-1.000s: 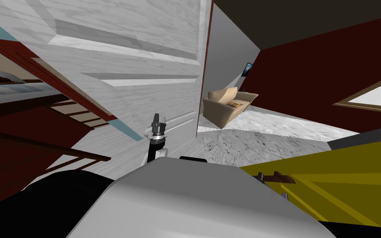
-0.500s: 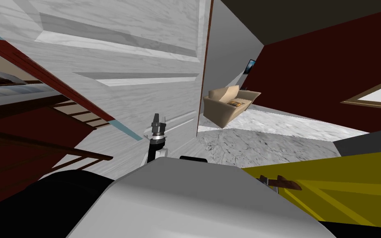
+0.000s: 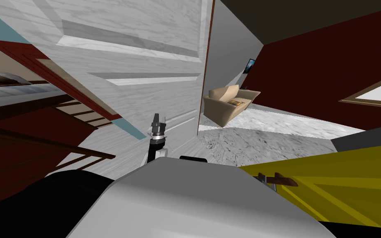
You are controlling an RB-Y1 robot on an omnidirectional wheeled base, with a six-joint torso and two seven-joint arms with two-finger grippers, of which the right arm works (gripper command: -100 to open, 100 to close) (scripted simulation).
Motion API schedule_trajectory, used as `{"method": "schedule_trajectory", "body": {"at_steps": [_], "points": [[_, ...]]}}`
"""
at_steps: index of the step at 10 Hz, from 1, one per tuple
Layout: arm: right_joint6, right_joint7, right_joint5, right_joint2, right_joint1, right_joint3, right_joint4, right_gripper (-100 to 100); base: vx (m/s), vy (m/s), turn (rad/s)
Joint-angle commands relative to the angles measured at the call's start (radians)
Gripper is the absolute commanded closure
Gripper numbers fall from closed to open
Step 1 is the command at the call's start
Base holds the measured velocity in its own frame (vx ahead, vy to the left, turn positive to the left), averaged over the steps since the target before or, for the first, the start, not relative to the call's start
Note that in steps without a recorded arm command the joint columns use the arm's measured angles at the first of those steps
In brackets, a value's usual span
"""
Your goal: Pull the door open
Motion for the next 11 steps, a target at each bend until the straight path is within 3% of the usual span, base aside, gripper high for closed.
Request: {"method": "schedule_trajectory", "body": {"at_steps": [1,6,7,8,11], "points": [[0.002,-0.007,0.012,-0.004,0.002,0.015,-0.005,100,-0.159,0.116,-0.012],[-0.005,-0.052,0.085,-0.051,-0.016,0.086,-0.005,100,-0.228,0.073,0.02],[0.001,-0.046,0.075,-0.044,-0.012,0.078,-0.004,100,-0.105,0.015,0.027],[-0.008,-0.052,0.097,-0.05,-0.007,0.106,-0.012,100,-0.179,0.058,0.071],[-0.028,-0.062,0.127,-0.061,-0.001,0.139,-0.022,100,-0.241,0.019,0.055]]}}
